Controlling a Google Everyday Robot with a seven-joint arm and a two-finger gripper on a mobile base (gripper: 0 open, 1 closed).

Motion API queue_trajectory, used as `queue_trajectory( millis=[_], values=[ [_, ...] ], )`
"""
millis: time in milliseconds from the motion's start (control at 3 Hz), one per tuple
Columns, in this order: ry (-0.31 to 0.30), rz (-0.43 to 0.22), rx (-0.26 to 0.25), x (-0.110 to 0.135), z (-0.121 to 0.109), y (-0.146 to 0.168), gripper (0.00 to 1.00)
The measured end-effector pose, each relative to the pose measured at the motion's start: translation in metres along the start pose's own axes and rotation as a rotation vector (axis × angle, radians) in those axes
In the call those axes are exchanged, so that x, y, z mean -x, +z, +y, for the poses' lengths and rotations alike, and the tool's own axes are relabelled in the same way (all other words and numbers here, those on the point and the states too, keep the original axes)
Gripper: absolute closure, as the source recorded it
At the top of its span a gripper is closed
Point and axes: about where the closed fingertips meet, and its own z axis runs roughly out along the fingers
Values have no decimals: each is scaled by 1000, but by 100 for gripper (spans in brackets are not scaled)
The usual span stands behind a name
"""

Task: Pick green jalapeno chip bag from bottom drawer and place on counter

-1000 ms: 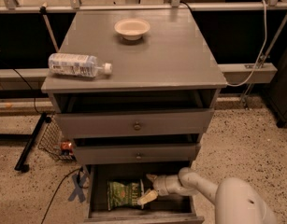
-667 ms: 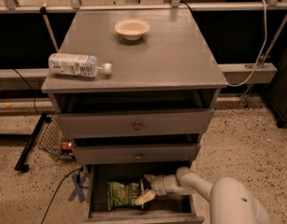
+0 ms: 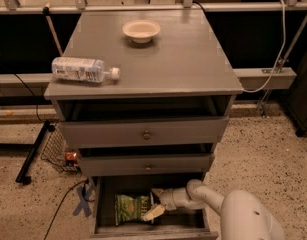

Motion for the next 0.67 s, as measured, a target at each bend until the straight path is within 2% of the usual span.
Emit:
queue_trajectory(
  millis=[667],
  values=[
    [12,-16,30,-1,11,5,0]
  ],
)
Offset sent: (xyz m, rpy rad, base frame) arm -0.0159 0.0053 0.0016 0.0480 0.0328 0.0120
